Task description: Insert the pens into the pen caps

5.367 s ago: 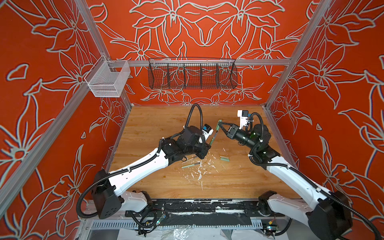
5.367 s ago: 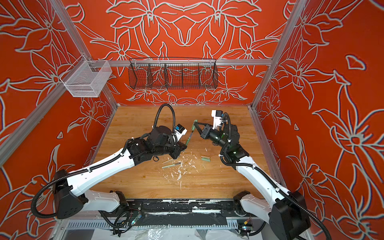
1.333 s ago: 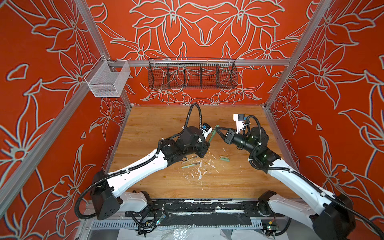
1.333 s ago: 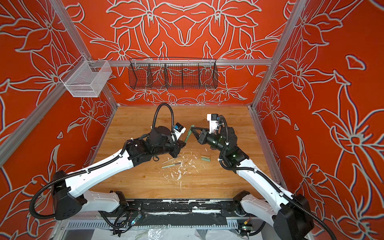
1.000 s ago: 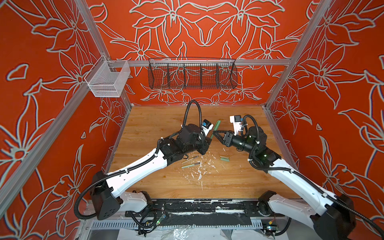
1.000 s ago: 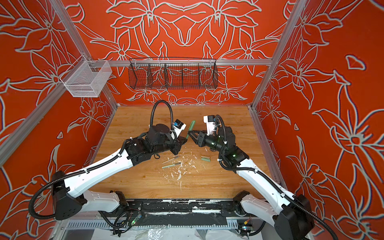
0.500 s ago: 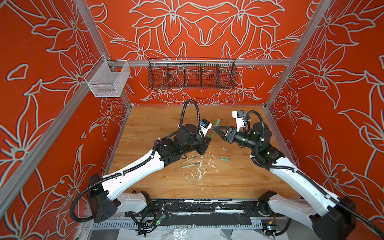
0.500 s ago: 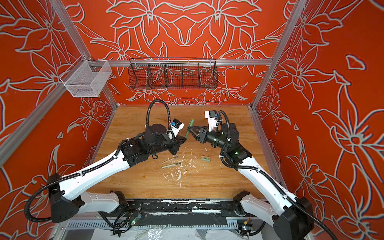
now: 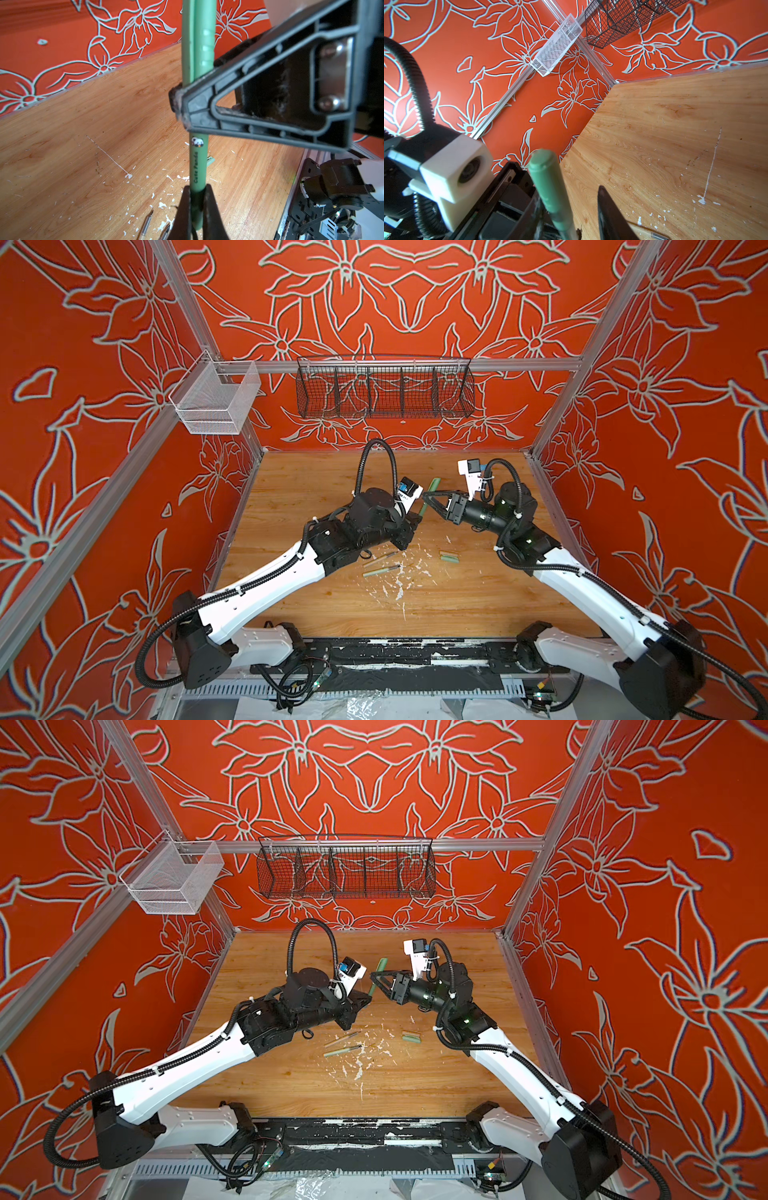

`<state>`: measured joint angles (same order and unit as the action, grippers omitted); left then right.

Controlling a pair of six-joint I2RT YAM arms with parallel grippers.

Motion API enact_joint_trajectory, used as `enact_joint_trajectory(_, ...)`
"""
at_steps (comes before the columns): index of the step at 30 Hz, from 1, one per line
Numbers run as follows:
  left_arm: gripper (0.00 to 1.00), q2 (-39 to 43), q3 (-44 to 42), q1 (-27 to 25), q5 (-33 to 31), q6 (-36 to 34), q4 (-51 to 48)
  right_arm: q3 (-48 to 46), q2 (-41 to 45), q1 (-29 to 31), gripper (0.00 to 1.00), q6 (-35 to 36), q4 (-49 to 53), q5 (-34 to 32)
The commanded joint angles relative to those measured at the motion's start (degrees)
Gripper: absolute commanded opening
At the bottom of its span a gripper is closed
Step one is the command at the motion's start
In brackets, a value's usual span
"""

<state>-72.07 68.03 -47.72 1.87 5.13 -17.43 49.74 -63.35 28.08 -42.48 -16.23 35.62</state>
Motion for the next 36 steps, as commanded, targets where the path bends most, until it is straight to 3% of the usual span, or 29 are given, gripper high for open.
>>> enact_joint_trajectory(1, 0.0, -0.9, 0.5, -0.1, 0.9, -0.6, 0.5, 1.9, -0.3, 0.0, 0.4, -0.6, -2.8, 1.2)
enact_joint_trajectory(14, 0.0, -1.2, 0.9, -0.1, 1.4, -0.7, 0.6, 3.3, -1.9, 0.1, 0.37, 1.7, -0.1, 2.3)
enact_joint_trajectory(22, 0.0, -0.7, 0.9, -0.1, 1.7, -0.9, 0.8, 3.5, -1.7, 0.2, 0.25, 2.6, 0.8, 1.6)
enact_joint_trajectory(32, 0.0, -1.4, 2.0, -0.1, 2.3, -1.1, 0.8, 4.1, -2.2, 0.7, 0.23, 3.2, 1.4, 1.9)
enact_joint_trajectory(36, 0.0, -1.5, 2.4, -0.1, 2.3, -1.2, 0.9, 4.5, -2.4, 0.8, 0.1, 3.2, 1.4, 1.8)
